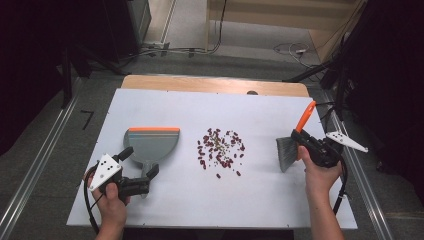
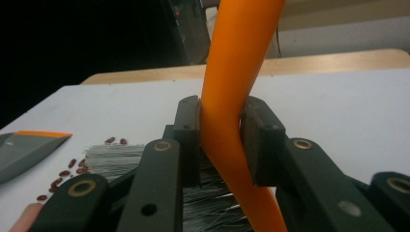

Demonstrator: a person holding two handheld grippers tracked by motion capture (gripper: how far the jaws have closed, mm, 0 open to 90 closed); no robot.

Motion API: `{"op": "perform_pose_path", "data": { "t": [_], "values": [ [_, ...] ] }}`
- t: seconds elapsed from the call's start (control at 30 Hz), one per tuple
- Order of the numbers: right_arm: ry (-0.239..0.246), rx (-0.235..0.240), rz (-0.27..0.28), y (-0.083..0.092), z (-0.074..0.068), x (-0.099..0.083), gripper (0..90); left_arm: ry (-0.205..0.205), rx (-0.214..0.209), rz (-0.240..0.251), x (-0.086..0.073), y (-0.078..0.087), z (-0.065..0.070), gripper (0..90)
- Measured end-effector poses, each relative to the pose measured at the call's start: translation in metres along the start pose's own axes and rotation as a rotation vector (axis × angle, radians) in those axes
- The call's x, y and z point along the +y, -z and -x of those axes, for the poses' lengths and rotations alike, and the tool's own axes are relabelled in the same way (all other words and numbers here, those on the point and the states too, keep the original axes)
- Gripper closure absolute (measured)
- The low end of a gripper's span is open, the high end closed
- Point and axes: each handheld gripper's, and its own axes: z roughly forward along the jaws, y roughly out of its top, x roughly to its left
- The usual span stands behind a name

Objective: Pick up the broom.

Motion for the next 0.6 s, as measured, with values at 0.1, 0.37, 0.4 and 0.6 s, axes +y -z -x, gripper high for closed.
{"op": "perform_pose_path", "data": {
  "t": [0.1, 0.37, 0.4, 0.6],
  "values": [
    [0.009, 0.018, 0.025, 0.003, -0.008, 0.005, 69.1, -0.018, -0.009, -0.001, 0.003, -0.001, 0.004, 0.0],
    [0.032, 0.072, 0.075, 0.008, -0.028, 0.017, 69.1, -0.035, -0.05, -0.001, 0.01, -0.009, 0.017, 0.0],
    [0.039, 0.085, 0.084, 0.009, -0.036, 0.019, 69.1, -0.035, -0.07, 0.001, 0.012, -0.011, 0.022, 0.0],
    [0.049, 0.122, 0.103, 0.009, -0.057, 0.023, 69.1, -0.023, -0.112, 0.029, 0.017, -0.014, 0.03, 0.0]
  ]
}}
